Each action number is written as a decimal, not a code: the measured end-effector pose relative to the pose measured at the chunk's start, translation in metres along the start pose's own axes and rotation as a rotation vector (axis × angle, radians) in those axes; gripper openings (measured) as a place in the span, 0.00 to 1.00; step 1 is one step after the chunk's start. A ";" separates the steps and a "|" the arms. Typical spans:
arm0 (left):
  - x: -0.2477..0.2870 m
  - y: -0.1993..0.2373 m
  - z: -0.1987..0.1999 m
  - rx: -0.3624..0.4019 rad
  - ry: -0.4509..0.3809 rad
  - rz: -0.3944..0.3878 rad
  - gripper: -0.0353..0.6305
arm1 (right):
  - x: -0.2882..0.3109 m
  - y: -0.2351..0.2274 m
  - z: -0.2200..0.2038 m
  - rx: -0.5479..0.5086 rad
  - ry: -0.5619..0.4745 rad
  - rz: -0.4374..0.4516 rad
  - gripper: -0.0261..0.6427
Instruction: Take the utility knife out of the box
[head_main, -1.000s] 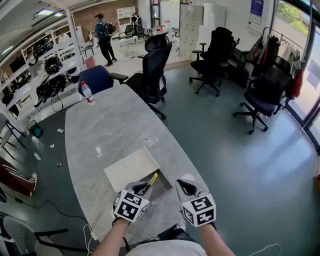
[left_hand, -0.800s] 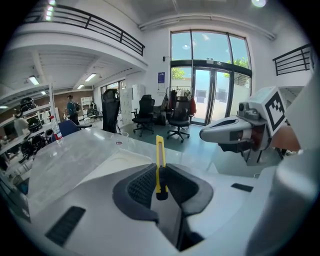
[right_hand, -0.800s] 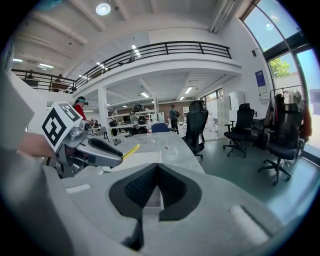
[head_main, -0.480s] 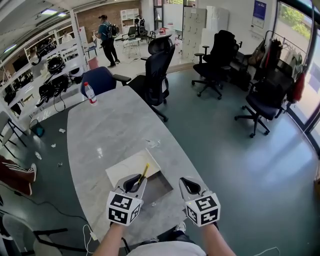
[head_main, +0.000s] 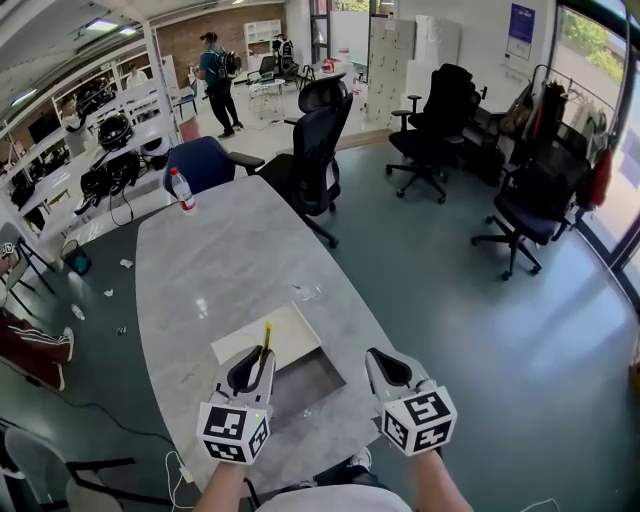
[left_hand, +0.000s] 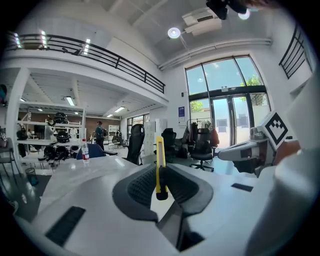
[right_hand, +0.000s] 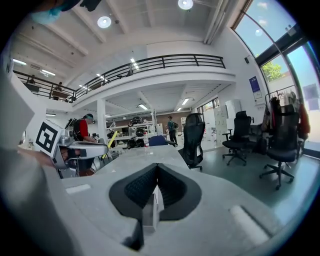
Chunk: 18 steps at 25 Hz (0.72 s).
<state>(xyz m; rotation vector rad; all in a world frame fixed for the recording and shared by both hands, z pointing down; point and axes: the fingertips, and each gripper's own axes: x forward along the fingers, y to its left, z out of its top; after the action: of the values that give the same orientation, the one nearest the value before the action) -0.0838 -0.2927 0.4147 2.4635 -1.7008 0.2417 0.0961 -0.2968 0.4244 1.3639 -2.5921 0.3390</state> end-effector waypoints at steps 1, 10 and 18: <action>0.000 0.000 0.000 0.000 -0.004 0.006 0.15 | 0.000 -0.001 0.002 -0.004 -0.004 -0.003 0.05; 0.003 0.004 -0.006 -0.019 0.011 0.027 0.15 | -0.001 -0.011 0.003 -0.005 0.003 -0.014 0.05; 0.011 -0.001 -0.015 -0.017 0.023 0.019 0.15 | 0.002 -0.014 -0.004 -0.011 0.007 -0.011 0.05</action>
<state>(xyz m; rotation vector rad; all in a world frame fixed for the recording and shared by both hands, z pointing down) -0.0801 -0.2991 0.4313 2.4239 -1.7110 0.2565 0.1070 -0.3053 0.4302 1.3700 -2.5764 0.3261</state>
